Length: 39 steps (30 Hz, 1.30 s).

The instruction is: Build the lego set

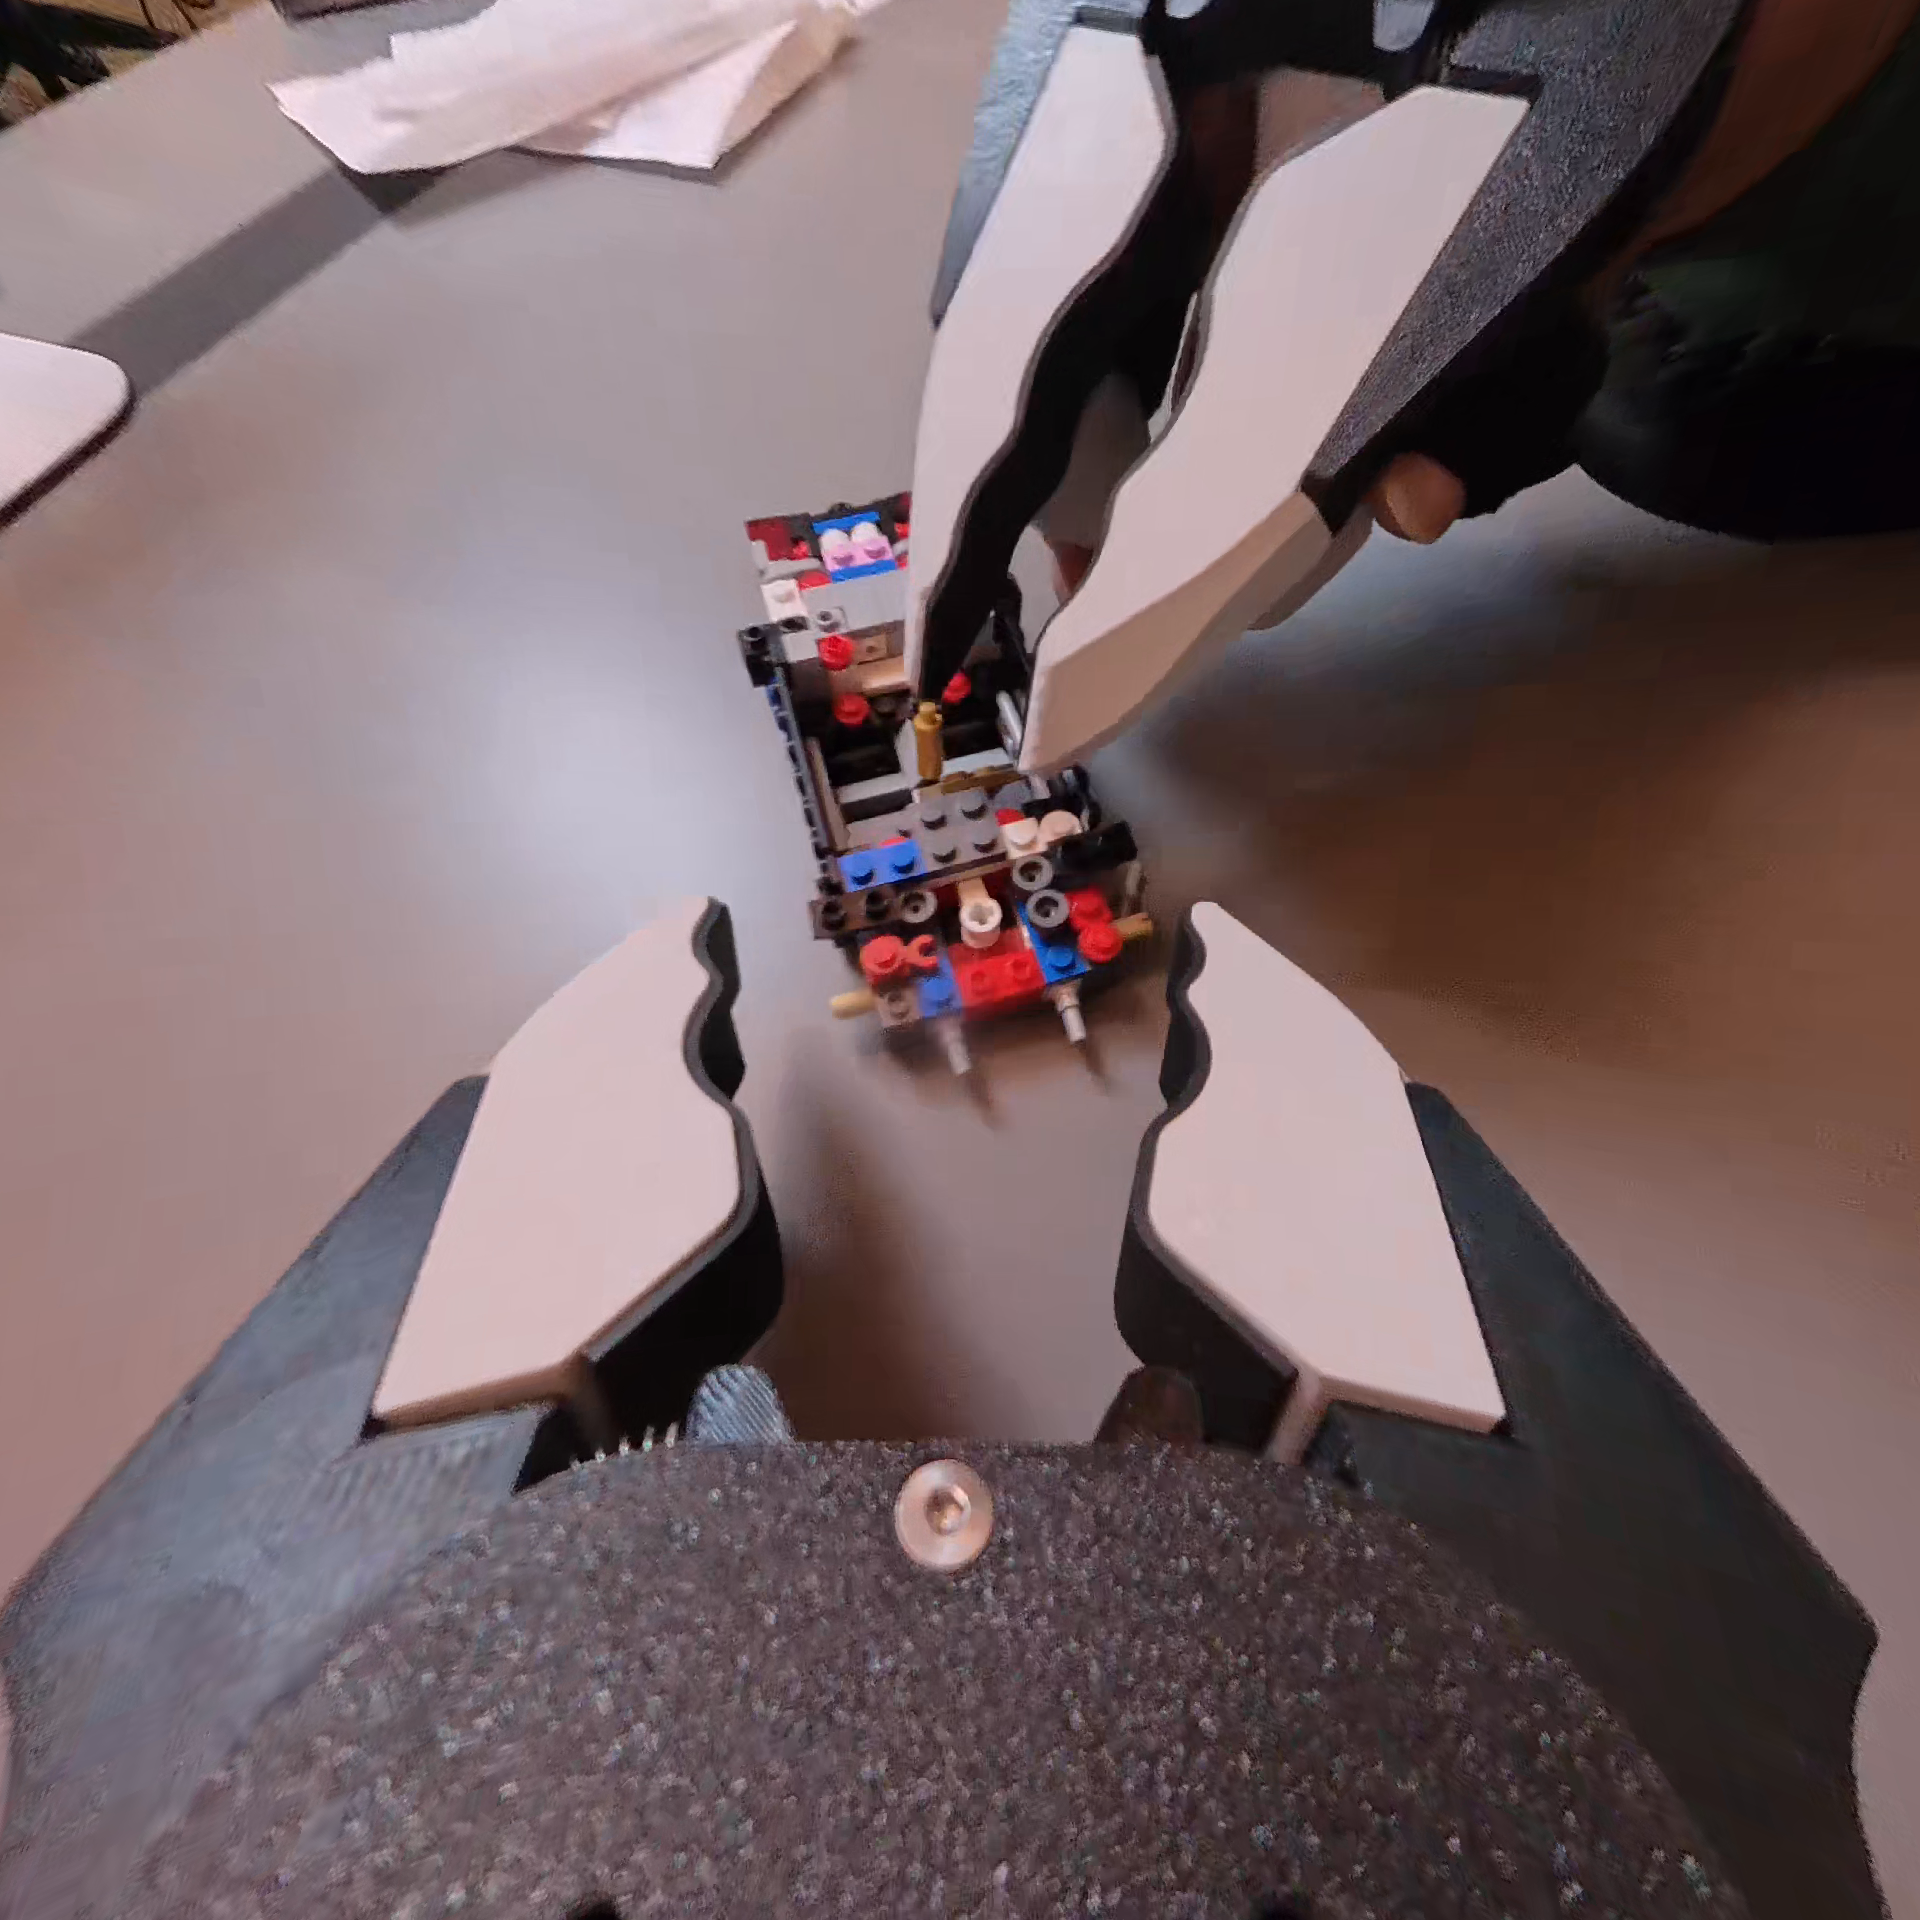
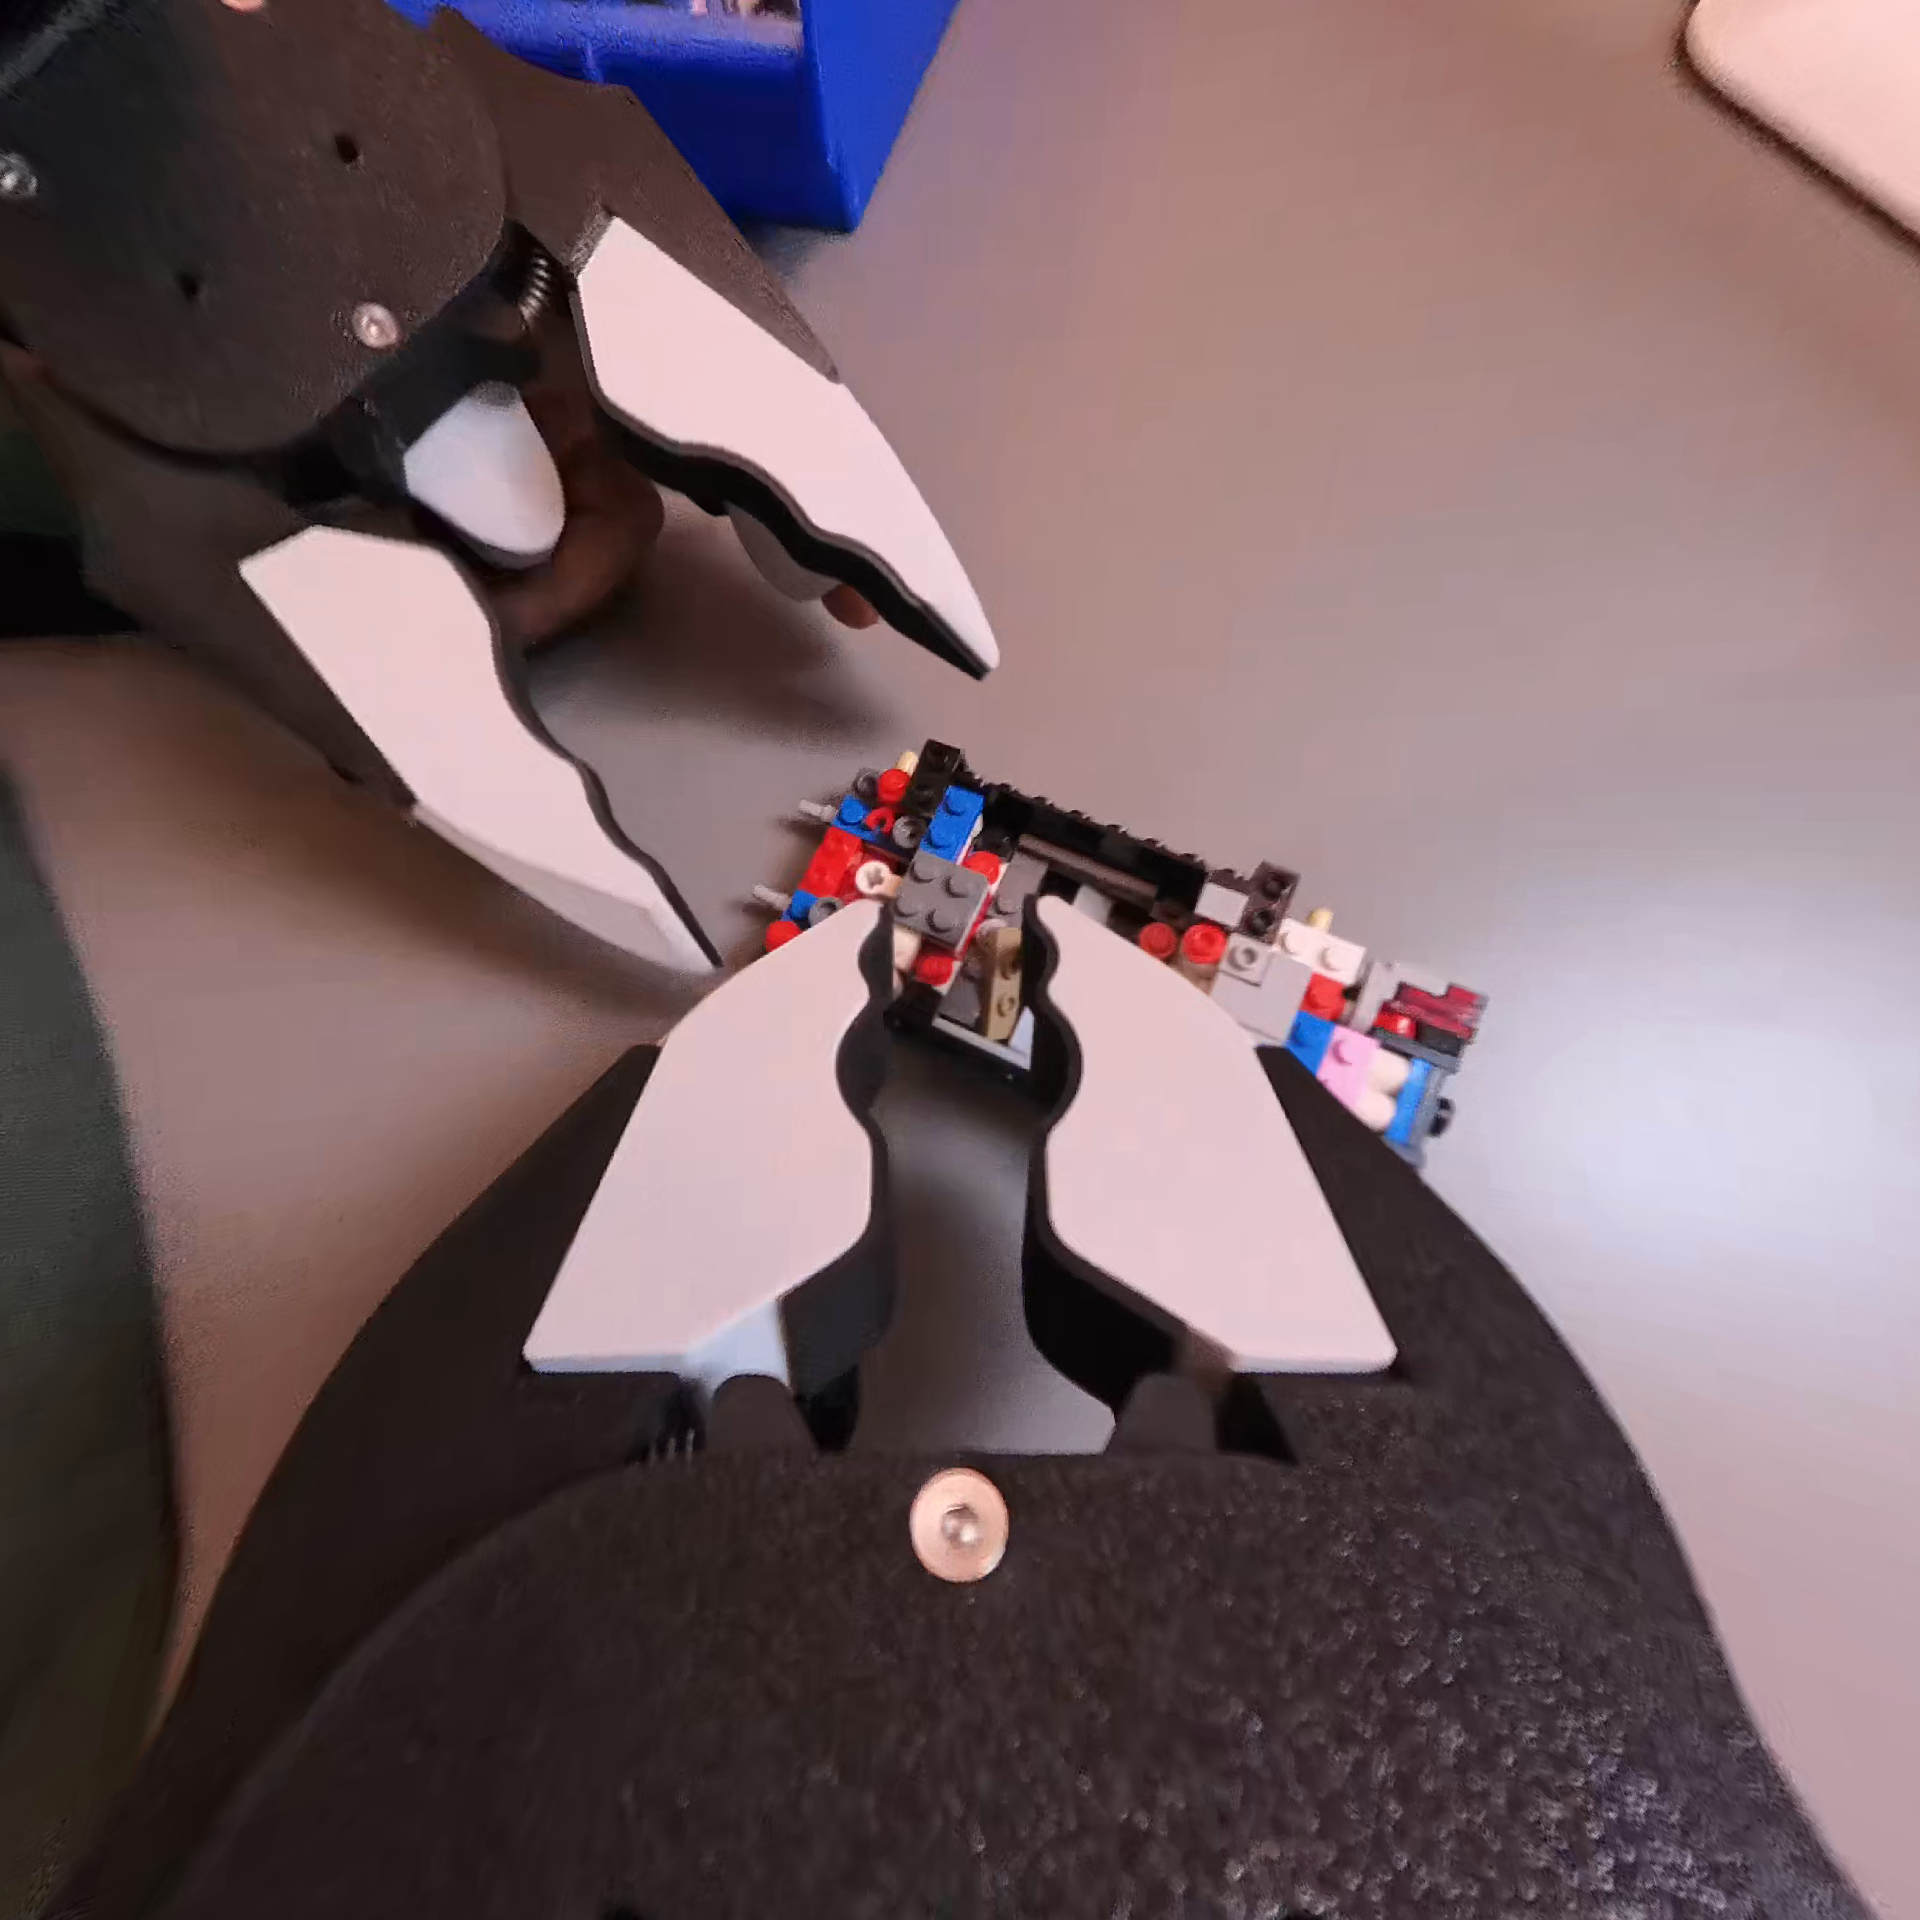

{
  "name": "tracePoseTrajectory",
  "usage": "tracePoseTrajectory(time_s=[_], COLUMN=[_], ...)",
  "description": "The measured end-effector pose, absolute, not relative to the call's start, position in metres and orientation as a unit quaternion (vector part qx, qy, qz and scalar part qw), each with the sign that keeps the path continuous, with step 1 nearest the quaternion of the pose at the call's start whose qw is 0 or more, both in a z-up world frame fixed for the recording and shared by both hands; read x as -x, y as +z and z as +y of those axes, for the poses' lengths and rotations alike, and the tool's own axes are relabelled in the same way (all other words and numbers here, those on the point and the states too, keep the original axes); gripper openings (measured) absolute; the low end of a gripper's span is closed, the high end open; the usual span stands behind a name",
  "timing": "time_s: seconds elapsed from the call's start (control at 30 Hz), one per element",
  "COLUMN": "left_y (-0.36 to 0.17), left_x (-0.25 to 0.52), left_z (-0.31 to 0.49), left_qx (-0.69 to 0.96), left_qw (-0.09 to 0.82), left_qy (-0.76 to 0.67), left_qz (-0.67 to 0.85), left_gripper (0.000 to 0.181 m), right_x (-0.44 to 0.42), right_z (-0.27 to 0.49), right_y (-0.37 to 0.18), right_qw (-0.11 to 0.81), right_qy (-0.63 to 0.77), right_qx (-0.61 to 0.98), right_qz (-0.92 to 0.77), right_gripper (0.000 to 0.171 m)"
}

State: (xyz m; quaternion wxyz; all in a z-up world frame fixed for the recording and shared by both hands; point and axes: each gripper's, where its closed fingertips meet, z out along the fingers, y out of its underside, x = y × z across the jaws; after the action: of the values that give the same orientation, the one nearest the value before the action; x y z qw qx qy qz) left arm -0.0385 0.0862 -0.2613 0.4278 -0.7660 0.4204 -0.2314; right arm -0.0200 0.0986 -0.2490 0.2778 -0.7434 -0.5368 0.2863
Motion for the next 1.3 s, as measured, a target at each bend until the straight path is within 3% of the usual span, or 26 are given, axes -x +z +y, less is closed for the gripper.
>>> tracePoseTrajectory(time_s=[0.47,0.8,1.3], left_y=[-0.278,-0.278,-0.279], left_x=[0.025,0.026,0.026], left_z=[0.087,0.088,0.088], left_qx=[0.785,0.788,0.790], left_qw=[0.405,0.406,0.404], left_qy=[-0.179,-0.177,-0.176], left_qz=[0.433,0.427,0.426], left_gripper=[0.072,0.072,0.072], right_x=[0.030,0.033,0.033], right_z=[0.095,0.097,0.097], right_y=[-0.271,-0.269,-0.267], right_qw=[0.195,0.178,0.141], right_qy=[0.167,0.294,0.357], right_qx=[0.779,0.794,0.801], right_qz=[-0.572,-0.501,-0.460], right_gripper=[0.021,0.018,0.016])
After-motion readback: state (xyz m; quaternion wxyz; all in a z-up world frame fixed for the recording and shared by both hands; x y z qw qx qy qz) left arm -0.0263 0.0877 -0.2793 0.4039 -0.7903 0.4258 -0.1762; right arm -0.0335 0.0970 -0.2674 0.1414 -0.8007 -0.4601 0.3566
